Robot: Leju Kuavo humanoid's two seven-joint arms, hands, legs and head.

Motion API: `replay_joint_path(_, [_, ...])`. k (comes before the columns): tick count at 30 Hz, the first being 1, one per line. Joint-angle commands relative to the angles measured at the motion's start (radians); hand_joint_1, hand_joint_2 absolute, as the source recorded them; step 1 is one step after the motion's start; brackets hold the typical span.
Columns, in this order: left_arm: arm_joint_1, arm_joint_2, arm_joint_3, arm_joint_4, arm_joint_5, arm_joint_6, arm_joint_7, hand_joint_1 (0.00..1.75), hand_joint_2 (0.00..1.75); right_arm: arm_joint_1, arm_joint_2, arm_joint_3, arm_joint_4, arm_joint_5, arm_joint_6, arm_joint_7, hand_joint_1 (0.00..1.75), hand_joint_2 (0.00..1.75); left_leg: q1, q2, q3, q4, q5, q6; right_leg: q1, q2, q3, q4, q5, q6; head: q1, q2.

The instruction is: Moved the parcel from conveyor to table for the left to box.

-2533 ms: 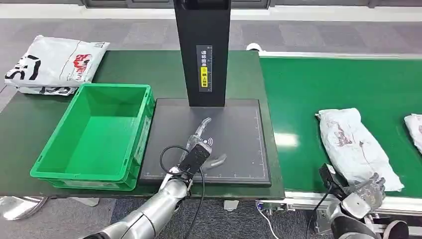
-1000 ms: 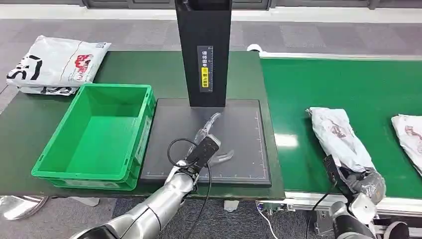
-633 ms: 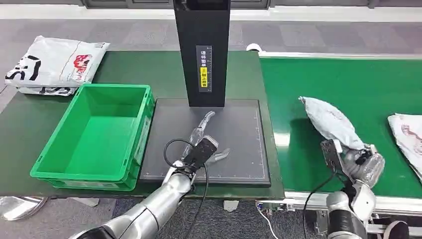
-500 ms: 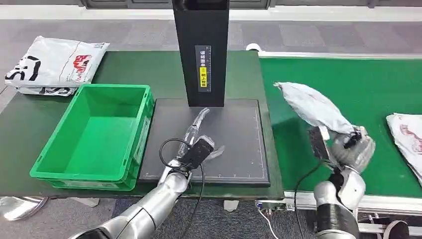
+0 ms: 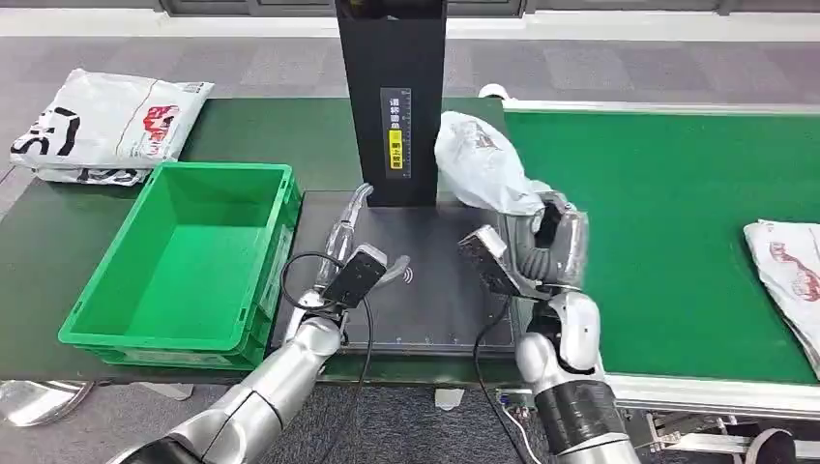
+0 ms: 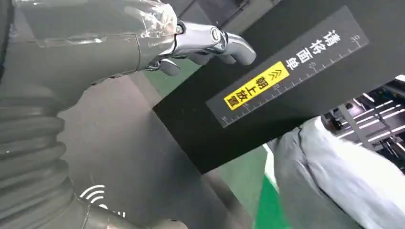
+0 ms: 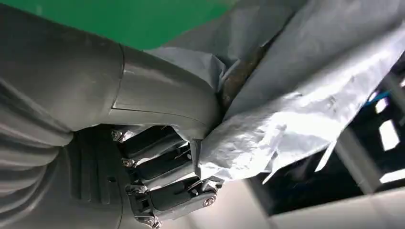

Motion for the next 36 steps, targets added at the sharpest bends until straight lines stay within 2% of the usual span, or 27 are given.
replay_joint_path(1, [-0.007, 0.036, 0.046, 0.010, -0.007, -0.012, 0.021, 0.00, 1.75, -0.044, -0.062, 0.308, 0.170, -0.153, 0.260, -0.022, 1.75, 1.75, 0.001, 0.004, 0.003, -0.001, -0.001, 0.000, 0.001, 0.004, 0.002, -0.002, 0.000, -0.001, 0.000, 0.000])
replay_joint_path(4, [-0.030, 0.032, 0.039, 0.026, -0.008, -0.026, 0.034, 0.00, 1.75, -0.039, -0.051, 0.363, 0.212, -0.175, 0.351, -0.028, 1.75, 1.75, 0.002, 0.004, 0.005, -0.003, -0.001, -0.001, 0.002, 0.003, 0.005, -0.004, 0.001, -0.001, 0.000, 0.000])
replay_joint_path(19, [-0.034, 0.030, 0.037, 0.031, -0.008, -0.024, 0.037, 0.00, 1.75, -0.047, -0.052, 0.370, 0.214, -0.183, 0.358, -0.023, 1.75, 1.75, 0.002, 0.002, 0.002, -0.001, -0.001, -0.001, 0.002, 0.002, 0.002, -0.002, 0.000, -0.001, 0.000, 0.000])
replay_joint_path(20, [-0.042, 0.029, 0.037, 0.038, -0.008, -0.026, 0.036, 0.00, 1.75, -0.052, -0.051, 0.395, 0.219, -0.204, 0.422, -0.026, 1.75, 1.75, 0.002, 0.002, 0.002, -0.001, -0.001, -0.001, 0.002, 0.002, 0.001, -0.001, 0.000, -0.001, 0.000, 0.000])
replay_joint_path(21, [-0.043, 0.029, 0.037, 0.038, -0.008, -0.026, 0.037, 0.00, 1.75, -0.052, -0.049, 0.397, 0.219, -0.205, 0.423, -0.026, 1.75, 1.75, 0.001, 0.002, 0.002, -0.001, -0.001, -0.001, 0.002, 0.002, 0.001, -0.001, 0.000, -0.001, 0.000, 0.000])
replay_joint_path(24, [-0.093, 0.016, 0.041, 0.074, 0.002, -0.047, 0.058, 0.00, 1.75, -0.091, -0.019, 0.442, 0.264, -0.238, 0.541, -0.004, 1.75, 1.75, 0.002, 0.002, 0.001, 0.000, -0.001, -0.001, 0.002, 0.002, 0.000, 0.000, 0.000, -0.002, 0.000, 0.000])
replay_joint_path(28, [-0.127, -0.005, 0.030, 0.119, -0.001, -0.054, 0.049, 0.00, 1.75, -0.068, -0.039, 0.486, 0.243, -0.234, 0.558, 0.008, 1.75, 1.75, 0.003, 0.001, 0.002, 0.000, -0.001, -0.001, 0.003, 0.000, 0.001, -0.001, 0.000, -0.002, 0.000, 0.000])
replay_joint_path(29, [-0.130, -0.008, 0.033, 0.124, 0.005, -0.057, 0.045, 0.00, 1.75, -0.054, -0.052, 0.494, 0.217, -0.231, 0.554, 0.015, 0.59, 1.75, 0.002, 0.000, 0.001, 0.000, -0.001, -0.001, 0.002, -0.001, 0.001, -0.001, 0.000, -0.002, 0.000, 0.000])
replay_joint_path(32, [-0.133, -0.007, 0.037, 0.126, 0.019, -0.056, 0.036, 0.00, 1.75, -0.015, -0.081, 0.496, 0.137, -0.212, 0.537, 0.047, 0.00, 1.75, 0.003, 0.000, 0.003, -0.001, -0.001, -0.001, 0.003, -0.001, 0.004, -0.003, 0.000, -0.002, 0.000, 0.000])
replay_joint_path(36, [-0.134, -0.001, 0.039, 0.120, 0.022, -0.058, 0.035, 0.00, 1.75, -0.001, -0.089, 0.482, 0.084, -0.211, 0.545, 0.058, 0.00, 1.75, 0.002, 0.000, 0.002, -0.001, -0.001, -0.001, 0.002, 0.000, 0.002, -0.002, -0.001, -0.002, 0.000, 0.000])
